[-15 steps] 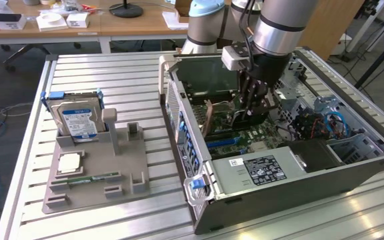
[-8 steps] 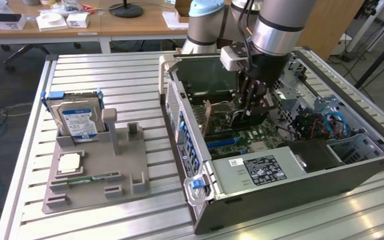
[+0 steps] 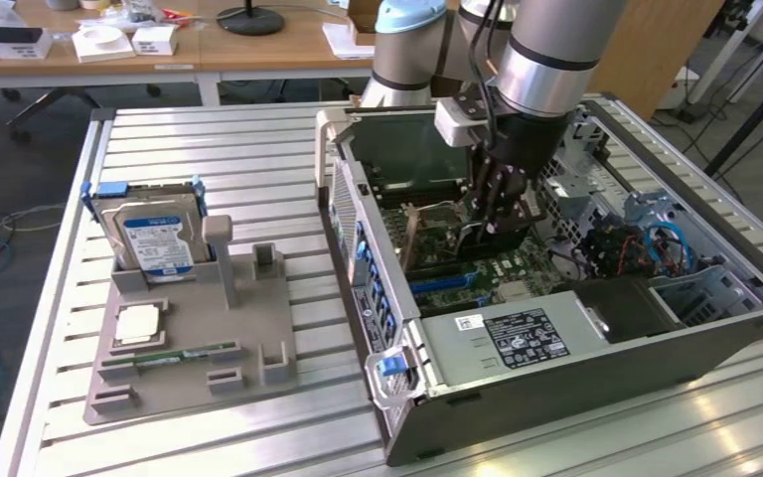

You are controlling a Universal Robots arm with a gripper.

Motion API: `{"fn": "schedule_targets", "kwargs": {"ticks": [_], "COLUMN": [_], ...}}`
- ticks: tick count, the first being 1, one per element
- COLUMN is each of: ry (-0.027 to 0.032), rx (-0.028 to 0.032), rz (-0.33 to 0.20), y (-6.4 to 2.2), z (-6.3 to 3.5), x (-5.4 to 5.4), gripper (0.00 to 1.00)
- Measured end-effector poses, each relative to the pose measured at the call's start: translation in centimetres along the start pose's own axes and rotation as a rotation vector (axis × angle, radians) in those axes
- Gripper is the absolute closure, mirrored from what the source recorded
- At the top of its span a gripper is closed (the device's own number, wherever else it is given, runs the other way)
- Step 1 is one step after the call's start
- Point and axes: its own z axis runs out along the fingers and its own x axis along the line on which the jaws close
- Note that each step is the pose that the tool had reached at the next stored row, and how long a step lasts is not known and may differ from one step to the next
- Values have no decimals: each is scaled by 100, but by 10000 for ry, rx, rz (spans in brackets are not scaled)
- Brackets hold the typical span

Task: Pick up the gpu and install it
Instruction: 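Insert the gpu into the slot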

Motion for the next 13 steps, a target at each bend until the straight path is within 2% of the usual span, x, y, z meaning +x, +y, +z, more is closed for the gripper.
{"fn": "schedule_targets", "kwargs": {"ticks": [13], "ry": [-3], "rx": [3], "rz": [4], "y": [13], "z": [42], "x": [-1], "gripper": [74]}}
